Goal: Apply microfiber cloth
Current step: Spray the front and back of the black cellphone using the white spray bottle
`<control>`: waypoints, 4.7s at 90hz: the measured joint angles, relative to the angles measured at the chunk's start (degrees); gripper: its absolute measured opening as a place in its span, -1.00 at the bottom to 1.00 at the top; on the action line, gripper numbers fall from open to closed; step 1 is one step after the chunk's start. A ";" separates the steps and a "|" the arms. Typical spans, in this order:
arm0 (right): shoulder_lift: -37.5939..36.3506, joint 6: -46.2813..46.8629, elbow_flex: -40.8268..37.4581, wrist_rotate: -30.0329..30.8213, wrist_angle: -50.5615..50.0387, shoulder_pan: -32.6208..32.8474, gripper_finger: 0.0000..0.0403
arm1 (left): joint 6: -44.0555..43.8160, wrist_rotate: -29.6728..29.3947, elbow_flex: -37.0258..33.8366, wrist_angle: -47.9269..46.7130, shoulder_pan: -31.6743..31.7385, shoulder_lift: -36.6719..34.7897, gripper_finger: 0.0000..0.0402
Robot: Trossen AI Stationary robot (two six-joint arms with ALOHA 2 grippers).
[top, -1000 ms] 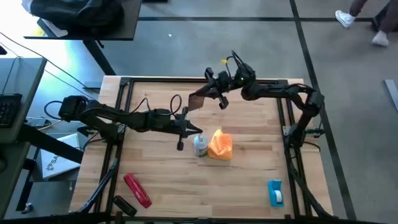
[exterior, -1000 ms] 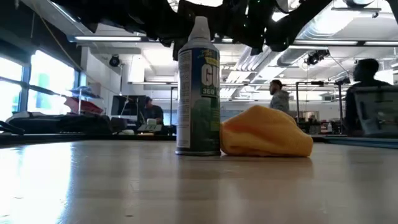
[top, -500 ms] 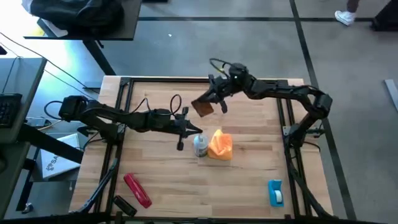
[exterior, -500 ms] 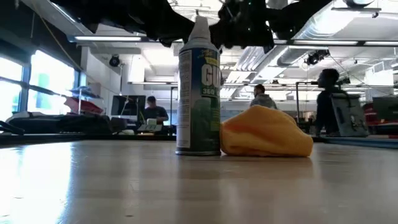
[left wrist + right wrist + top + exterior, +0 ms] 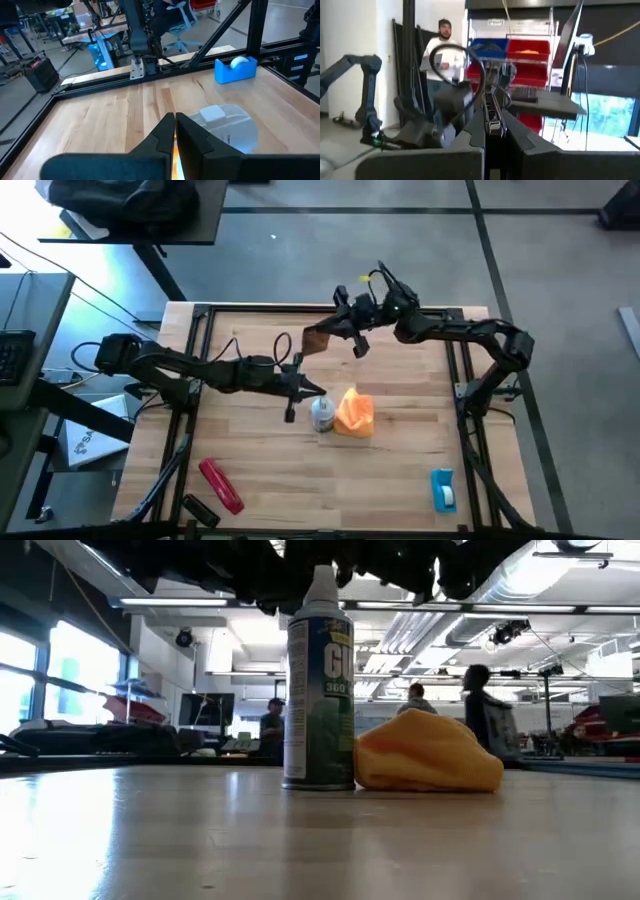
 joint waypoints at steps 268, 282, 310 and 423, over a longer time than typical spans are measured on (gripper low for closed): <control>-2.42 -63.04 3.37 24.00 -39.31 11.21 -1.00 | -25.03 1.21 -17.23 1.18 17.15 -27.93 -0.92; -1.68 -81.49 3.37 26.71 -42.87 15.74 -1.00 | -35.29 11.66 -18.52 4.19 23.53 -24.51 -0.70; -1.05 -99.12 3.34 34.14 -37.28 24.47 -1.00 | -50.53 43.58 -10.45 8.08 39.25 -12.86 -0.39; 3.13 -122.22 3.30 41.36 -32.53 29.15 -1.00 | -63.04 58.05 9.33 8.21 32.85 3.44 -0.27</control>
